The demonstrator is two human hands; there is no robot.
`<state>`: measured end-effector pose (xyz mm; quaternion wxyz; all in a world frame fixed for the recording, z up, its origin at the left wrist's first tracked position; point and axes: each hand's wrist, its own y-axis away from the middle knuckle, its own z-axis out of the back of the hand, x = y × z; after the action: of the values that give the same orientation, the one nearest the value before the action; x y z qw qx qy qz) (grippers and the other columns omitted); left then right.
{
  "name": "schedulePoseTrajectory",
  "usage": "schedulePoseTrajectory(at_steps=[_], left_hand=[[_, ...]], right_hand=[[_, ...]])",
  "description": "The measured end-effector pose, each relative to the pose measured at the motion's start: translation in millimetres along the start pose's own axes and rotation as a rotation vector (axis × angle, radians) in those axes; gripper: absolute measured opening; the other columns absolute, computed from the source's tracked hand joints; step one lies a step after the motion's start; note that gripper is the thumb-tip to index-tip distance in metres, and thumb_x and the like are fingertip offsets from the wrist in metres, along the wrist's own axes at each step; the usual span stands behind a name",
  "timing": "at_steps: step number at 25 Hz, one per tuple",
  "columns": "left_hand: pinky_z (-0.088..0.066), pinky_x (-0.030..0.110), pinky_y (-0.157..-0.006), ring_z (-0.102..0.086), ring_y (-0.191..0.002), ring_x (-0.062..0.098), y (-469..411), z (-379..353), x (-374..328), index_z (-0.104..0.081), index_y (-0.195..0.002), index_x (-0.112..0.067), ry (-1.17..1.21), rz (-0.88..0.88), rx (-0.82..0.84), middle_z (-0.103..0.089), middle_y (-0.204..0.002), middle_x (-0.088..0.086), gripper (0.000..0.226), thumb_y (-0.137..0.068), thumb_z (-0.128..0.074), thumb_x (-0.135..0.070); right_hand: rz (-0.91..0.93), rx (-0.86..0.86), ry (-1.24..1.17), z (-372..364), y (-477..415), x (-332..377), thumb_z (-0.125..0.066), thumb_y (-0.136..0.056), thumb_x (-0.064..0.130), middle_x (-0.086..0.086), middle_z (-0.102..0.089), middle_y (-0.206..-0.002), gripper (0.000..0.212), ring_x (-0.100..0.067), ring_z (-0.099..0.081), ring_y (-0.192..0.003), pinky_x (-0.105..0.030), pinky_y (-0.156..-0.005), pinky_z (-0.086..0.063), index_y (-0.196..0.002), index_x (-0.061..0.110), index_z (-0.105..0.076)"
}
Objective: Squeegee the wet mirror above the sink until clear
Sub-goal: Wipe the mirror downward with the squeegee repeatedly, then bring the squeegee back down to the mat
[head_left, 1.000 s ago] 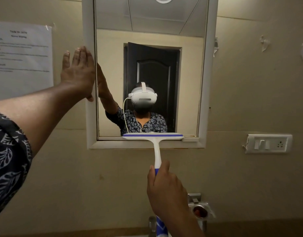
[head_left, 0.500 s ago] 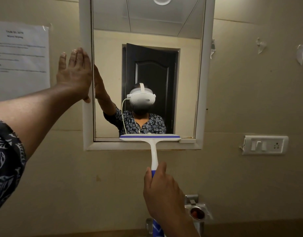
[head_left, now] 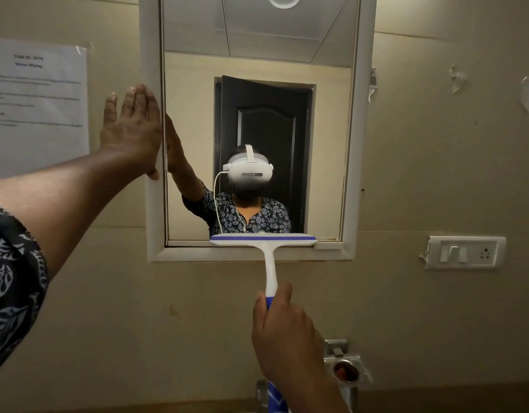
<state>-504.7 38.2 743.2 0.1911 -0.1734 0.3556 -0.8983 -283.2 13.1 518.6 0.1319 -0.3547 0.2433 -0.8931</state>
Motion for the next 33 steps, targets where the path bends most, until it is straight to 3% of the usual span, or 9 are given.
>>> schedulePoseTrajectory(at_steps=[5,8,12,15,17,21,25,28,33], left_hand=[[0.005,0.046,-0.118,0.014,-0.146,0.030,0,-1,-3,0.018,-0.148,0.002,-0.003,0.015,0.010,0.017,-0.157,0.018,0.140,-0.060,-0.086,-0.033],[0.004,0.046,-0.118,0.012,-0.146,0.031,-1,-3,-4,0.016,-0.148,0.002,0.022,0.011,-0.026,0.014,-0.157,0.019,0.141,-0.058,-0.088,-0.029],[0.006,0.046,-0.117,0.011,-0.146,0.030,-5,-6,-3,0.013,-0.149,0.000,0.064,0.009,-0.059,0.012,-0.158,0.018,0.141,-0.056,-0.089,-0.024],[0.005,0.046,-0.117,0.007,-0.147,0.031,-3,-12,-3,0.009,-0.150,0.000,0.084,-0.008,-0.110,0.008,-0.158,0.019,0.135,-0.059,-0.089,-0.021],[0.006,0.045,-0.117,0.006,-0.147,0.030,2,-17,-4,0.006,-0.151,-0.001,0.133,-0.038,-0.165,0.006,-0.158,0.018,0.127,-0.065,-0.086,-0.020],[0.005,0.045,-0.117,0.004,-0.148,0.028,29,-35,-8,0.002,-0.152,-0.005,0.299,-0.085,-0.222,0.005,-0.159,0.015,0.117,-0.074,-0.076,-0.044],[0.004,0.046,-0.117,0.003,-0.148,0.026,62,-49,-13,0.000,-0.152,-0.005,0.351,-0.116,-0.309,0.005,-0.160,0.013,0.109,-0.080,-0.056,-0.064],[0.005,0.045,-0.117,0.002,-0.148,0.027,83,-49,-17,-0.001,-0.152,-0.002,0.377,-0.148,-0.390,0.003,-0.159,0.015,0.103,-0.083,-0.044,-0.066],[0.006,0.042,-0.116,-0.001,-0.148,0.029,113,-46,-23,-0.004,-0.151,-0.002,0.400,-0.237,-0.446,-0.001,-0.159,0.016,0.097,-0.086,-0.049,-0.058]], right_hand=[[0.072,0.011,-0.135,21,29,5,-0.030,-0.092,0.053,0.000,-0.056,-0.072,0.025,-0.012,-0.060,-0.066,-0.027,-0.065,-0.054,-0.097,0.030,-0.036],[0.052,-0.017,-0.170,48,49,6,-0.031,-0.087,0.057,-0.001,-0.050,-0.061,0.032,-0.007,-0.054,-0.057,-0.019,-0.054,-0.045,-0.085,0.026,-0.038],[0.053,0.007,-0.337,78,55,17,-0.038,-0.087,0.052,0.003,-0.045,-0.055,0.026,0.007,-0.052,-0.052,-0.008,-0.044,-0.038,-0.081,0.027,-0.040],[0.108,-0.034,-0.373,88,50,28,-0.035,-0.081,0.060,0.000,-0.050,-0.059,0.031,-0.001,-0.054,-0.048,-0.014,-0.043,-0.044,-0.084,0.029,-0.041],[0.182,-0.122,-0.335,92,44,34,-0.038,-0.083,0.054,-0.001,-0.052,-0.059,0.024,-0.006,-0.056,-0.051,-0.017,-0.044,-0.049,-0.087,0.031,-0.041],[0.269,-0.281,-0.153,97,33,45,-0.053,-0.087,0.039,0.010,-0.046,-0.063,0.030,-0.004,-0.054,-0.050,-0.005,-0.043,-0.042,-0.111,0.026,-0.040],[0.278,-0.396,-0.087,91,31,57,-0.053,-0.088,0.033,0.012,-0.043,-0.061,0.025,-0.001,-0.048,-0.047,-0.008,-0.041,-0.041,-0.099,0.029,-0.032],[0.276,-0.450,-0.083,83,32,67,-0.054,-0.088,0.032,0.013,-0.041,-0.059,0.026,0.000,-0.046,-0.047,-0.006,-0.041,-0.032,-0.098,0.029,-0.029],[0.258,-0.468,-0.093,69,35,77,-0.056,-0.088,0.030,0.016,-0.038,-0.062,0.028,-0.001,-0.046,-0.048,-0.007,-0.039,-0.036,-0.097,0.028,-0.030]])
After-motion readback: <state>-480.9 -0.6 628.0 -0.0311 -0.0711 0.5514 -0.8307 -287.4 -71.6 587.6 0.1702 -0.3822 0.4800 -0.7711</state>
